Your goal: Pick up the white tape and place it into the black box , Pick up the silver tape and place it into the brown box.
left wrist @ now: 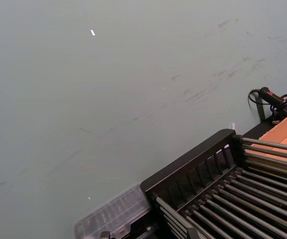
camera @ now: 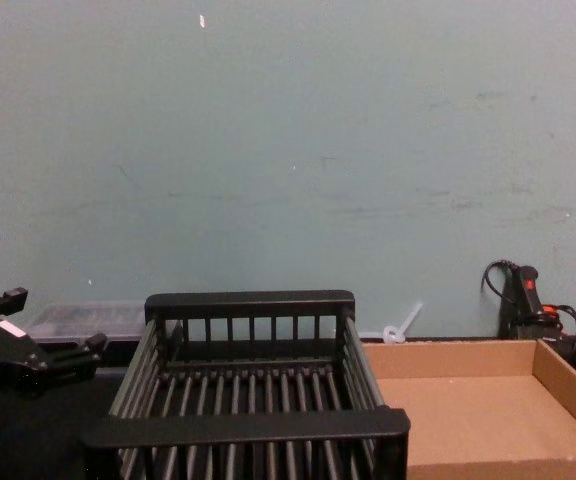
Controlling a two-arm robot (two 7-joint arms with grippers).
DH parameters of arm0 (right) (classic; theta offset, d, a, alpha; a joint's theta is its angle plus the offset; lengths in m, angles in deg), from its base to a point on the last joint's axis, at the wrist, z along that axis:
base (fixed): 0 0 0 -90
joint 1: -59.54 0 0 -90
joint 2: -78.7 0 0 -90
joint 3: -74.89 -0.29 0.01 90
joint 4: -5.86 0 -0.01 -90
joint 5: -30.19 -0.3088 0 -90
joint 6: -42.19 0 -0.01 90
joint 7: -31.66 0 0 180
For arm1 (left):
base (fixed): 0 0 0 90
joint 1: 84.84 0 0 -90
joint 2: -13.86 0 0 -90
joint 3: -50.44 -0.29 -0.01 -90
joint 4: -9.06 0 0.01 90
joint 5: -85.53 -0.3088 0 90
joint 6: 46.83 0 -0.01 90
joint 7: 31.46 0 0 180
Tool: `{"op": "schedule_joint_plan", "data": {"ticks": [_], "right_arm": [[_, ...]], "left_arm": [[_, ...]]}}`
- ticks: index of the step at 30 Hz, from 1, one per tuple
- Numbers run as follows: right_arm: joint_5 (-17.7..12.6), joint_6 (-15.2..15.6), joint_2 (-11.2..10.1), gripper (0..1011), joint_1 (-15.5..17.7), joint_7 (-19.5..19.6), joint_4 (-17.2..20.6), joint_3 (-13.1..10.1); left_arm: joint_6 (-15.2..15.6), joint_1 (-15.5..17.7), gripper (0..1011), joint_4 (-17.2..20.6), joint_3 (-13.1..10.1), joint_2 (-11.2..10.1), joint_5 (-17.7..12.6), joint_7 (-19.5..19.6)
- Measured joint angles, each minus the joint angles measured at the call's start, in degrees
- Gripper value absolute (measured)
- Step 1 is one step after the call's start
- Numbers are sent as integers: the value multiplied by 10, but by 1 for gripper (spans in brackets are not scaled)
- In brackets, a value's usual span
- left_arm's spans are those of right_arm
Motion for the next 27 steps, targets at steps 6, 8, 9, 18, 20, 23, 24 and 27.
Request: {"op": "schedule_joint_plan", "data": {"ticks": [6,8,9,18,20,23,24,27], "right_arm": [[-6,11,-12,1002,30,-10,25,-17],[-11,19,-16,1002,43,-16,35,-24],[-15,25,-18,1002,52,-19,42,-29],[-34,78,-23,1002,85,-33,64,-46],[-36,88,-22,1002,89,-35,65,-47],[-37,104,-20,1002,94,-37,66,-48],[-37,112,-19,1002,95,-39,66,-48],[-36,126,-19,1002,96,-47,65,-46]], "left_arm": [[0,0,1001,0,0,0,0,0],[0,0,1001,0,0,0,0,0],[0,0,1001,0,0,0,0,0],[0,0,1001,0,0,0,0,0],[0,0,1001,0,0,0,0,0],[0,0,1001,0,0,0,0,0],[0,0,1001,0,0,0,0,0],[0,0,1001,0,0,0,0,0]]}}
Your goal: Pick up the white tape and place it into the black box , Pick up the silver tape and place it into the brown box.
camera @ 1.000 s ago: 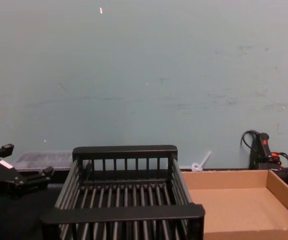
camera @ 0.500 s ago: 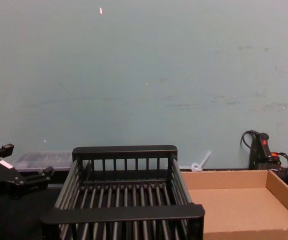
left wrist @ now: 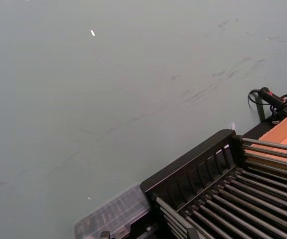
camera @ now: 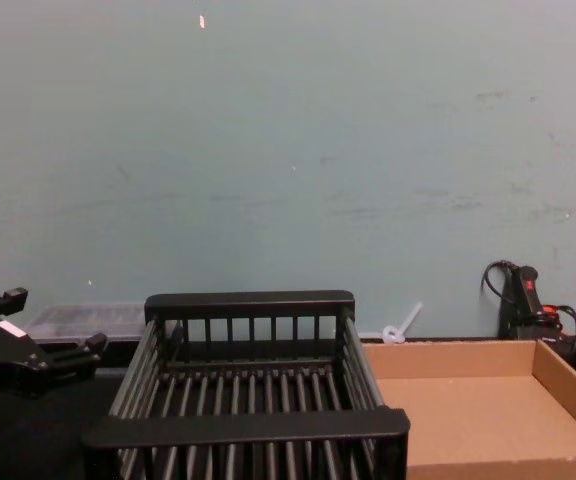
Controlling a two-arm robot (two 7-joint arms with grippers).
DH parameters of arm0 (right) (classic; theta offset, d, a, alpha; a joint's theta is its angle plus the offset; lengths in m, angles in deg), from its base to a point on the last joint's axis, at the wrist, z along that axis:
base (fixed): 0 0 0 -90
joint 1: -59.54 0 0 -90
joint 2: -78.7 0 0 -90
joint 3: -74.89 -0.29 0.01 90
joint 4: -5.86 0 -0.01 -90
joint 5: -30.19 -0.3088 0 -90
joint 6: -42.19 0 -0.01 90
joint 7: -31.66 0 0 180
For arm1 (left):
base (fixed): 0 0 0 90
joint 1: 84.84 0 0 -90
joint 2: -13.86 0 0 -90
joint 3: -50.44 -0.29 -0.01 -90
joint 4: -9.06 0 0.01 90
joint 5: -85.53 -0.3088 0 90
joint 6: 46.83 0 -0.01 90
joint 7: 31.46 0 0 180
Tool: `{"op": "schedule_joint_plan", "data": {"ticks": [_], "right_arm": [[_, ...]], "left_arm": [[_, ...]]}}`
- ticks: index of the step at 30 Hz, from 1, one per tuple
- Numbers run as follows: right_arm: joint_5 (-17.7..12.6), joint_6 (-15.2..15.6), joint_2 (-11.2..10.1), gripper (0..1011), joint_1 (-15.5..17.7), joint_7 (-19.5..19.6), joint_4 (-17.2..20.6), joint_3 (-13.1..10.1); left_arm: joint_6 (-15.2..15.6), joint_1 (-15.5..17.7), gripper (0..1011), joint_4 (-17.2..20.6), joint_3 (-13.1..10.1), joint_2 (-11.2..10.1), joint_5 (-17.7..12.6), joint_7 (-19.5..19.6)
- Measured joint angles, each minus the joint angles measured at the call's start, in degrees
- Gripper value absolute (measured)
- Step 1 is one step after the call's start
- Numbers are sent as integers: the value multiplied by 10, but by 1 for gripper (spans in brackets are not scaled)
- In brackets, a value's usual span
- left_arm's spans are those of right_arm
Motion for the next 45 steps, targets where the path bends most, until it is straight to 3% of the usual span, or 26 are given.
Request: {"op": "schedule_joint_plan", "data": {"ticks": [8,17,45], "right_arm": [[9,21,2,1002,-4,-22,-10,9],[17,43,18,1002,-17,-38,-30,16],[42,55,45,1002,-47,-58,-69,30]], "left_arm": [[0,0,1001,0,0,0,0,0],[0,0,1001,0,0,0,0,0],[0,0,1001,0,0,0,0,0]]}}
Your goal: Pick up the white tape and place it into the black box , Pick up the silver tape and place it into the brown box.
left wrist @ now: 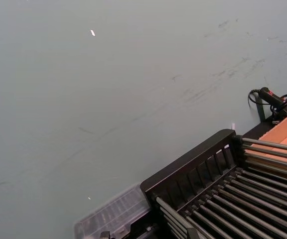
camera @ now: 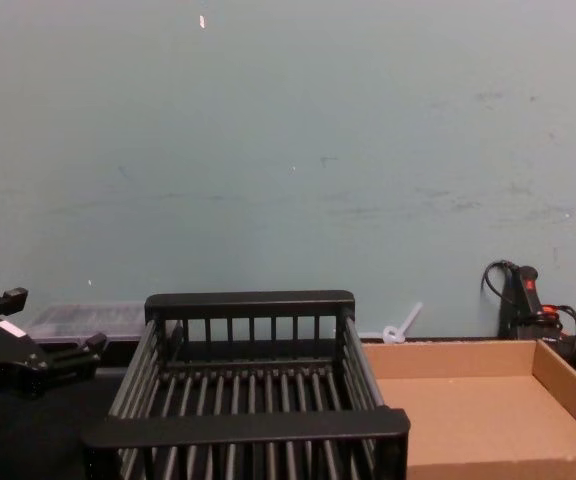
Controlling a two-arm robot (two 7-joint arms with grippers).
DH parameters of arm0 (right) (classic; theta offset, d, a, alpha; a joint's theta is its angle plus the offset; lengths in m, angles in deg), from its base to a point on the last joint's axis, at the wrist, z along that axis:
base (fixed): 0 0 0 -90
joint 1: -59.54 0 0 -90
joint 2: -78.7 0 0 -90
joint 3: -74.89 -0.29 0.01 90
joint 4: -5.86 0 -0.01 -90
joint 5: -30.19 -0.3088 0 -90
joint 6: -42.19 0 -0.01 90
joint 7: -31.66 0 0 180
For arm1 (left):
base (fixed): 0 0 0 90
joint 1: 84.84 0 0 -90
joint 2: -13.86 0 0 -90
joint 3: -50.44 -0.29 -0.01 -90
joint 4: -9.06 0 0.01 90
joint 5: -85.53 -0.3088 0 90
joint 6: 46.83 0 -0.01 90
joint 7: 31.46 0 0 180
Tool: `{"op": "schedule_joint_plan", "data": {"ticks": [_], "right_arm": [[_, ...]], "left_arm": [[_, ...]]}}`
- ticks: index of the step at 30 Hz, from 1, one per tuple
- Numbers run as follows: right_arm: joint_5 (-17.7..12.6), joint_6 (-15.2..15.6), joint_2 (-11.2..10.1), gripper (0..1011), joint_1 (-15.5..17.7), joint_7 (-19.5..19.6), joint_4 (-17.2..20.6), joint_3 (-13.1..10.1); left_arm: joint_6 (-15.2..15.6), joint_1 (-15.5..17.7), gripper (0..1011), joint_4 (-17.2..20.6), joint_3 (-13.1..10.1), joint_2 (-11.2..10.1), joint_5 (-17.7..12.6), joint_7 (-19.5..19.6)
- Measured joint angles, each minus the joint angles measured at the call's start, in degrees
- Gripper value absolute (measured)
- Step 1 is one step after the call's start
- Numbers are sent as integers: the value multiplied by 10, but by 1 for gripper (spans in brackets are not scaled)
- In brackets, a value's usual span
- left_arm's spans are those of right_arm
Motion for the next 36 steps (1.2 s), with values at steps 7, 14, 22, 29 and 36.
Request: {"op": "schedule_joint_plan", "data": {"ticks": [7,14,22,29,36], "right_arm": [[2,2,2,1002,-1,0,-1,0],[5,2,3,1002,0,0,-1,-2],[8,4,5,1002,-1,0,-3,-2],[8,5,5,1002,-1,0,-3,-2],[8,5,5,1002,-1,0,-3,-2]], "left_arm": [[0,0,1001,0,0,0,0,0],[0,0,1001,0,0,0,0,0],[0,0,1001,0,0,0,0,0],[0,0,1002,0,0,0,0,0],[0,0,1001,0,0,0,0,0]]}}
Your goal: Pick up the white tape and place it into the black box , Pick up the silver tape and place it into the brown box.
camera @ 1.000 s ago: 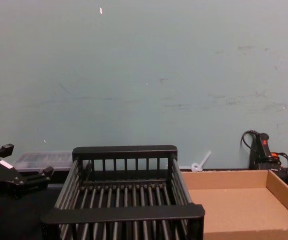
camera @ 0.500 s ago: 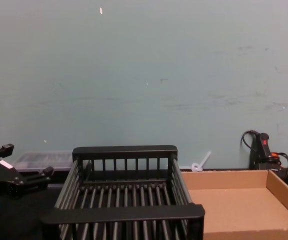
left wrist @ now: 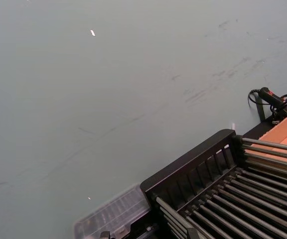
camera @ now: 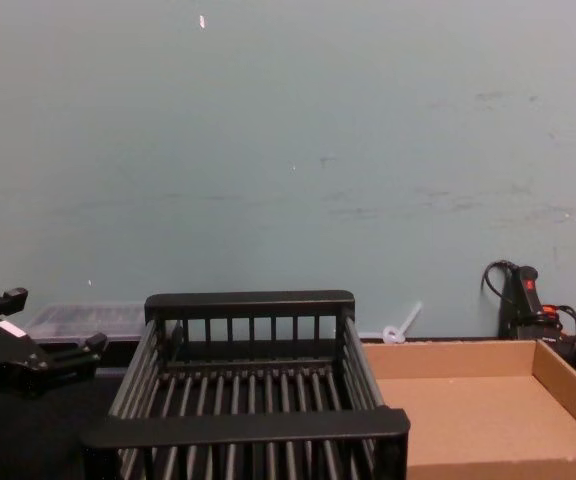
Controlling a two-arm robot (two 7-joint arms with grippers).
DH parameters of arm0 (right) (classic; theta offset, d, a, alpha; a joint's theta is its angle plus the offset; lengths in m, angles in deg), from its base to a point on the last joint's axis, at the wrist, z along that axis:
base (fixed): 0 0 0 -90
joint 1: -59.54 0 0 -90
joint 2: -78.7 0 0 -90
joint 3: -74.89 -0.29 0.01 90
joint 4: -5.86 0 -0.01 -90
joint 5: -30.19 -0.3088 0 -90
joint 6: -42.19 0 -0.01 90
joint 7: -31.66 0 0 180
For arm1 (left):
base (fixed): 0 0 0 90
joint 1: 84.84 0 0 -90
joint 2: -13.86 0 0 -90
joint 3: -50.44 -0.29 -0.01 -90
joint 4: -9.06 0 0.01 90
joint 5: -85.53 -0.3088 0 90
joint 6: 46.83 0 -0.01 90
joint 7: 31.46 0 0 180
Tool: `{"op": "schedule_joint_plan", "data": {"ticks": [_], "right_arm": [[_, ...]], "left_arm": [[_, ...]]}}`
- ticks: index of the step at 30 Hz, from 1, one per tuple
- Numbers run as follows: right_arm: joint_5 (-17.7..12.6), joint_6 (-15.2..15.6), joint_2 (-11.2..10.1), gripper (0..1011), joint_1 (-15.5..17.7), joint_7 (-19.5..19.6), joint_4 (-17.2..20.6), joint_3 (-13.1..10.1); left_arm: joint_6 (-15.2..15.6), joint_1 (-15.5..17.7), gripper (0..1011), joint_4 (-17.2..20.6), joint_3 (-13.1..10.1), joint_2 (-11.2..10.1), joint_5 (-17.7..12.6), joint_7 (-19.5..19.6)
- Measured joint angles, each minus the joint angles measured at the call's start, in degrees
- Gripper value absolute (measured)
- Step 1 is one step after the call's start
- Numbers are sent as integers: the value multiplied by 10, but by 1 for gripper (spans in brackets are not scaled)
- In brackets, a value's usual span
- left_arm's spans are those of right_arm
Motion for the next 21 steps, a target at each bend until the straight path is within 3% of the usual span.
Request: {"op": "schedule_joint_plan", "data": {"ticks": [9,21], "right_arm": [[0,0,0,981,0,0,0,0],[0,-1,0,651,0,0,0,0]], "left_arm": [[0,0,1001,0,0,0,0,0],[0,0,1002,0,0,0,0,0]]}}
